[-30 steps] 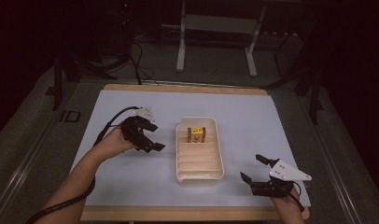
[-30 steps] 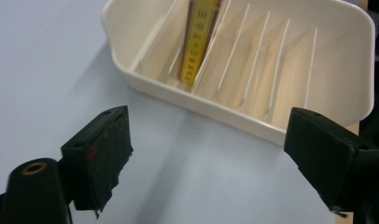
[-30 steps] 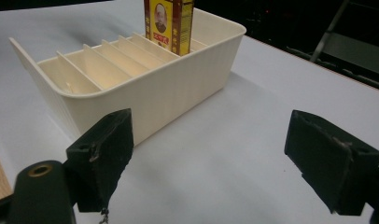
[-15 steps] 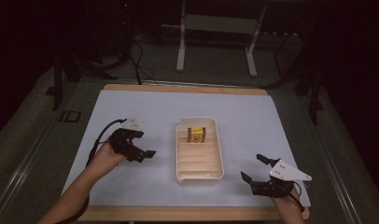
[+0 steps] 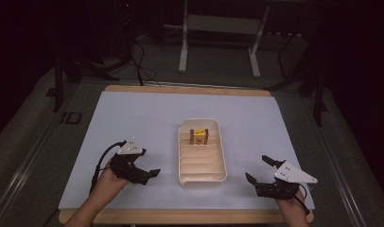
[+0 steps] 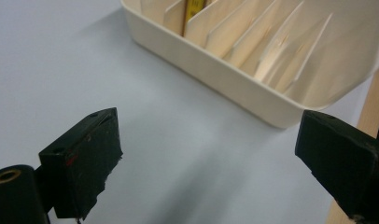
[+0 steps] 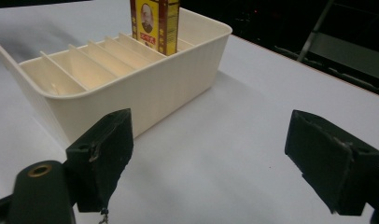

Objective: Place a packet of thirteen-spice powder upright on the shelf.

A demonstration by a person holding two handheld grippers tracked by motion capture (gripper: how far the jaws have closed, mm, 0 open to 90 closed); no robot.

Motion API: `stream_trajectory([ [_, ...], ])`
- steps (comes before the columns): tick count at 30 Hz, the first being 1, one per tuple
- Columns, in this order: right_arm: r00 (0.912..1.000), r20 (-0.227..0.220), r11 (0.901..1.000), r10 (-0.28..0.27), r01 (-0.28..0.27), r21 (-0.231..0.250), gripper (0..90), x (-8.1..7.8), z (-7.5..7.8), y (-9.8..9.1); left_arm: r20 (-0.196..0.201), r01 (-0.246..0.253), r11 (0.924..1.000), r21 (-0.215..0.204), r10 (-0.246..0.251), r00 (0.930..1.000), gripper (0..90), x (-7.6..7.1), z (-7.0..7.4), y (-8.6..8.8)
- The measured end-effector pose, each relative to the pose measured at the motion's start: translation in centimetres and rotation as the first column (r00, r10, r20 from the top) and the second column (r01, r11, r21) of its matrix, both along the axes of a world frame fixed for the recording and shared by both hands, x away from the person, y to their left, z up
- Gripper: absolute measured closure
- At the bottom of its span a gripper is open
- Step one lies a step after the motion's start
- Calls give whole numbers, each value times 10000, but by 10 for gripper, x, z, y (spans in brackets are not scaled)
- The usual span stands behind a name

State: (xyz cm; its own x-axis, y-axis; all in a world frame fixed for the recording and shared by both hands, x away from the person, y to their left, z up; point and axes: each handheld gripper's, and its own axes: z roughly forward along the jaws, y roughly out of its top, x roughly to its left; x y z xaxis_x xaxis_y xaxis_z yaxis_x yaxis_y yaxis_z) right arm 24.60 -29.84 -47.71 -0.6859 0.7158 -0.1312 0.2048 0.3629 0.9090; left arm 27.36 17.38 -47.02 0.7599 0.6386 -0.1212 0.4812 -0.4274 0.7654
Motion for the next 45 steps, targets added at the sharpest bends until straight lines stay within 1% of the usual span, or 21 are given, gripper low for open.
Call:
stream_trajectory([
  [1, 10000, -16, 10000, -26, 26, 42, 154, 0, 0, 0, 105, -114, 9999, 28, 114, 9999, 74, -3, -1, 0],
  [3, 10000, 23, 10000, -82, 82, 46, 154, -1, 0, -1, 379, -191, 9993, 334, 178, 9991, 74, -9, -3, -1],
  [4, 10000, 44, 9999, -83, 82, 65, 154, -1, 0, -1, 389, -326, 9986, 412, 310, 9988, 74, -11, -4, -1],
  [6, 10000, 53, 9999, -79, 79, 89, 155, -1, 0, -2, 258, -480, 9986, 198, 475, 9985, 74, -15, -6, 0],
  [7, 9999, 73, 9999, -102, 101, 100, 155, -1, 0, -2, 279, -638, 9976, 280, 630, 9976, 73, -17, -7, 0],
  [8, 9999, 93, 9999, -127, 126, 86, 155, -1, 0, -2, 247, -702, 9972, 243, 696, 9973, 73, -19, -8, 1],
  [11, 9998, 132, 9998, -167, 166, 62, 155, -1, 0, -2, 375, -808, 9966, 179, 801, 9961, 73, -26, -13, 5],
  [14, 9990, 174, 9991, -410, 407, 155, 155, -3, 2, -3, 474, -830, 9959, 364, 813, 9956, 73, -31, -19, 9],
  [16, 9983, 259, 9985, -513, 508, 186, 155, -4, 2, -3, 379, -803, 9962, 347, 790, 9962, 73, -32, -20, 11],
  [18, 9975, 301, 9975, -645, 636, 299, 154, -5, 3, -5, 325, -1016, 9944, 277, 1007, 9944, 73, -35, -24, 20],
  [20, 9974, 278, 9973, -672, 663, 324, 154, -5, 2, -5, 294, -1116, 9929, 407, 1104, 9934, 73, -36, -26, 23],
  [22, 9974, 307, 9974, -659, 650, 304, 155, -5, 2, -5, 614, -1291, 9891, 711, 1248, 9903, 72, -38, -28, 24],
  [25, 9974, 376, 9977, -620, 609, 284, 154, -5, 2, -5, 832, -1189, 9895, 823, 1121, 9902, 56, -39, -28, 24],
  [27, 9969, 425, 9975, -659, 648, 264, 154, -6, 3, -5, 873, -1225, 9876, 982, 1141, 9896, 23, -40, -29, 23],
  [29, 9964, 477, 9972, -703, 690, 291, 154, -7, 3, -6, 870, -1125, 9885, 1011, 1039, 9908, 21, -40, -30, 21],
  [32, 9959, 475, 9966, -768, 753, 322, 153, -7, 2, -8, 934, -1076, 9897, 943, 988, 9907, 21, -40, -29, 20],
  [34, 9958, 462, 9965, -785, 770, 321, 153, -6, 2, -9, 866, -1075, 9907, 835, 1002, 9912, 21, -40, -29, 20],
  [36, 9956, 484, 9964, -804, 789, 313, 153, -7, 2, -9, 793, -1081, 9923, 598, 1033, 9915, 22, -40, -29, 22],
  [38, 9954, 483, 9960, -822, 805, 380, 153, -7, 3, -9, 782, -1156, 9916, 588, 1108, 9908, 21, -40, -29, 23],
  [39, 9953, 498, 9960, -828, 809, 387, 153, -7, 3, -9, 745, -1140, 9923, 487, 1102, 9911, 21, -40, -29, 24],
  [45, 9958, 420, 9960, -818, 801, 406, 153, -5, 1, -10, 993, -1464, 9885, 373, 1421, 9849, 22, -41, -27, 29],
])
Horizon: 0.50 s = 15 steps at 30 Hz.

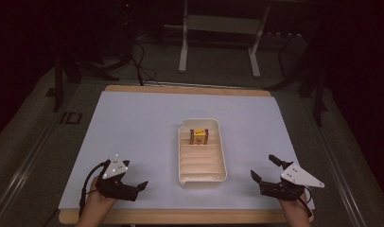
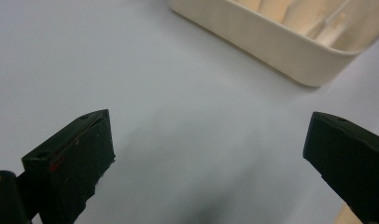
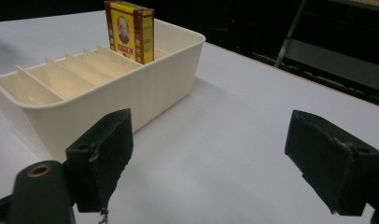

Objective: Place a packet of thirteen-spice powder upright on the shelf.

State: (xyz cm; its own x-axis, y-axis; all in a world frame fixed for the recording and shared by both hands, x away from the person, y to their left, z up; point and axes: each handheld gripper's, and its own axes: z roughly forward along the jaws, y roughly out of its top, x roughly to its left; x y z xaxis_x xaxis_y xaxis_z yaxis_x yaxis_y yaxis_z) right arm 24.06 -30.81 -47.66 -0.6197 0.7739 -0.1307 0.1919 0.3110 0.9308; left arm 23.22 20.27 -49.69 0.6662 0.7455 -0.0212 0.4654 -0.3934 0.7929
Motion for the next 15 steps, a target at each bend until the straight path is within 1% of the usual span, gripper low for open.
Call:
stream_trajectory([
  [1, 10000, 0, 10000, 10, -10, -17, 153, 1, -1, 0, 92, -67, 10000, 47, 67, 9999, 22, 0, 0, 1],
  [4, 9999, -116, 10000, -5, 5, -33, 153, 2, -3, 0, 46, -30, 10000, -27, 30, 10000, 22, 1, -1, 3],
  [7, 9999, -115, 10000, -6, 5, -62, 153, 2, -3, 1, -4, 28, 9999, -115, -28, 10000, 22, 1, -1, 3],
  [12, 9999, -160, 10000, -28, 27, -63, 153, 3, -3, 0, -4, 93, 9999, -94, -93, 10000, 22, 1, -1, 2],
  [15, 9999, -166, 10000, 13, -14, -73, 153, 3, -4, 0, 7, 2, 10000, -38, -2, 10000, 22, 1, -1, 1],
])
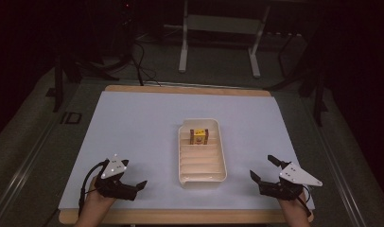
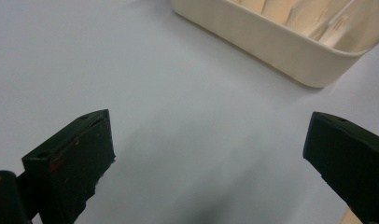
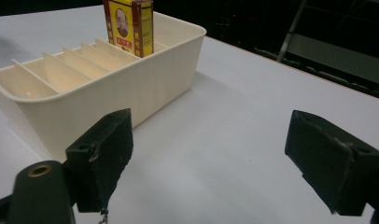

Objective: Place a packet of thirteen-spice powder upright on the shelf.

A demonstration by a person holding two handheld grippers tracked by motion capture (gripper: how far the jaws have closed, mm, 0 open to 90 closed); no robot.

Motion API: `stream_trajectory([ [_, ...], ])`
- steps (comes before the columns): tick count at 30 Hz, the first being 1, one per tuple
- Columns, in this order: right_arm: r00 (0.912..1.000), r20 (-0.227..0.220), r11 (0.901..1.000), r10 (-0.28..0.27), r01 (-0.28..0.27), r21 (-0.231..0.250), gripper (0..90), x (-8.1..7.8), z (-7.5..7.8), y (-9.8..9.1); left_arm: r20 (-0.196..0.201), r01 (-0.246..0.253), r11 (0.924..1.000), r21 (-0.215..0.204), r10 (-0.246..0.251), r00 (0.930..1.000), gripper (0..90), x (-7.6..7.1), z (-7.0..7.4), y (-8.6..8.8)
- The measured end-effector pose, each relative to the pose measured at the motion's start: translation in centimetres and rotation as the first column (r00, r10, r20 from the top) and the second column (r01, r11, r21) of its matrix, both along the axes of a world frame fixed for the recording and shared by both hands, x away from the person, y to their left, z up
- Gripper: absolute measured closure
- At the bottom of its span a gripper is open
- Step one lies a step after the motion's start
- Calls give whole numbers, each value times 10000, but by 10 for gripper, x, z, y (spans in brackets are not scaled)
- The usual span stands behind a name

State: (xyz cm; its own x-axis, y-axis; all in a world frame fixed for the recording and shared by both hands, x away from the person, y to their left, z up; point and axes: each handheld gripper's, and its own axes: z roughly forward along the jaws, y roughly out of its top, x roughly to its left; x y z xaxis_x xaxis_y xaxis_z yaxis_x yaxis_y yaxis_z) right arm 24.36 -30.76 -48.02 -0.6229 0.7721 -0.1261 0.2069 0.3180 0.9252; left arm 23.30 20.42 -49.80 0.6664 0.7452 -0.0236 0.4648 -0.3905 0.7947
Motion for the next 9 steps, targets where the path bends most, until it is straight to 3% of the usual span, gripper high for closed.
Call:
stream_trajectory([
  [9, 10000, -1, 10000, 31, -31, -7, 153, 0, 0, 0, -64, -98, 9998, -175, 97, 9999, 22, 1, 0, 1],
])
